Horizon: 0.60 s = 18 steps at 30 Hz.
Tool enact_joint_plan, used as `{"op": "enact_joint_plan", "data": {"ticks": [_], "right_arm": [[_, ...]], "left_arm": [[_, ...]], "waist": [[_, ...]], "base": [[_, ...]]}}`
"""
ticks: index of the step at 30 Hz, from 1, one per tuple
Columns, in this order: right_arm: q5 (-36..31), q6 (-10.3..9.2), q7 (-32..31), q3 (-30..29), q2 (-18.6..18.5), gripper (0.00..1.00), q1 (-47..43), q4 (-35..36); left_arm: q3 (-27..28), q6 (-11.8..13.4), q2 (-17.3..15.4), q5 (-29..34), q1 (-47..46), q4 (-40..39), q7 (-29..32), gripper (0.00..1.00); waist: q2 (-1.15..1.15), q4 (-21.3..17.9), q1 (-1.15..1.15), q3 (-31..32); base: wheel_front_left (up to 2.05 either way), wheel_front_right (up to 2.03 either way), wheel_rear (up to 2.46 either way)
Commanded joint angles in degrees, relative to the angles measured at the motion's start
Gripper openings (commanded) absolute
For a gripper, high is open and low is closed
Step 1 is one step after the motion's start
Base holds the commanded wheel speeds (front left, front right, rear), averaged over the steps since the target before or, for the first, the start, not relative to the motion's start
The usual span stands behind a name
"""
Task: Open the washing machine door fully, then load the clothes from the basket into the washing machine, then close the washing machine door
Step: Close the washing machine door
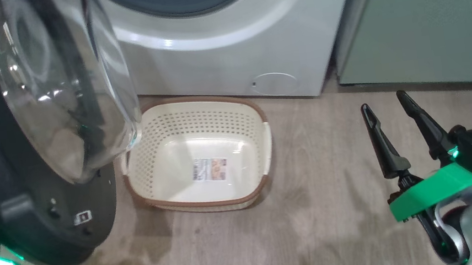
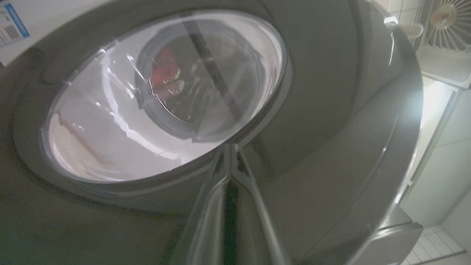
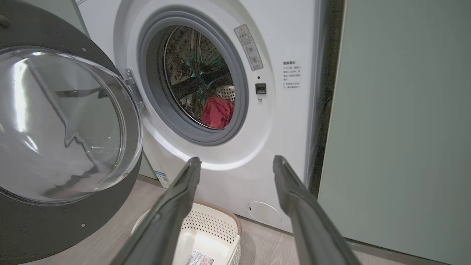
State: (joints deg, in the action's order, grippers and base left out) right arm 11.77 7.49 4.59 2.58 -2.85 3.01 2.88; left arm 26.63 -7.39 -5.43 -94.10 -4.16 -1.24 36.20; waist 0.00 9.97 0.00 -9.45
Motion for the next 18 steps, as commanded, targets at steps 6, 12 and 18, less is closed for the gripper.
{"op": "enact_joint_plan", "data": {"ticks": [6,12,18], "right_arm": [[1.6,0.00,2.3,1.8,0.0,1.00,3.1,0.4],[2.8,0.00,3.8,2.1,0.0,1.00,3.4,-0.8],[3.8,0.00,5.4,2.6,0.0,1.00,4.1,-1.8]], "left_arm": [[-1.7,-0.1,0.3,1.4,0.3,-7.9,2.0,0.00],[-3.7,-0.1,0.6,2.1,0.0,-10.3,2.9,0.00],[-5.6,-0.1,-0.1,3.5,-2.9,-10.4,3.4,0.00]], "waist": [[0.00,-7.9,0.00,-1.5],[0.00,-12.8,0.00,-2.7],[0.00,-18.5,0.00,-4.4]], "base": [[0.00,0.00,0.00],[0.00,0.00,0.00],[0.00,0.00,0.00]]}}
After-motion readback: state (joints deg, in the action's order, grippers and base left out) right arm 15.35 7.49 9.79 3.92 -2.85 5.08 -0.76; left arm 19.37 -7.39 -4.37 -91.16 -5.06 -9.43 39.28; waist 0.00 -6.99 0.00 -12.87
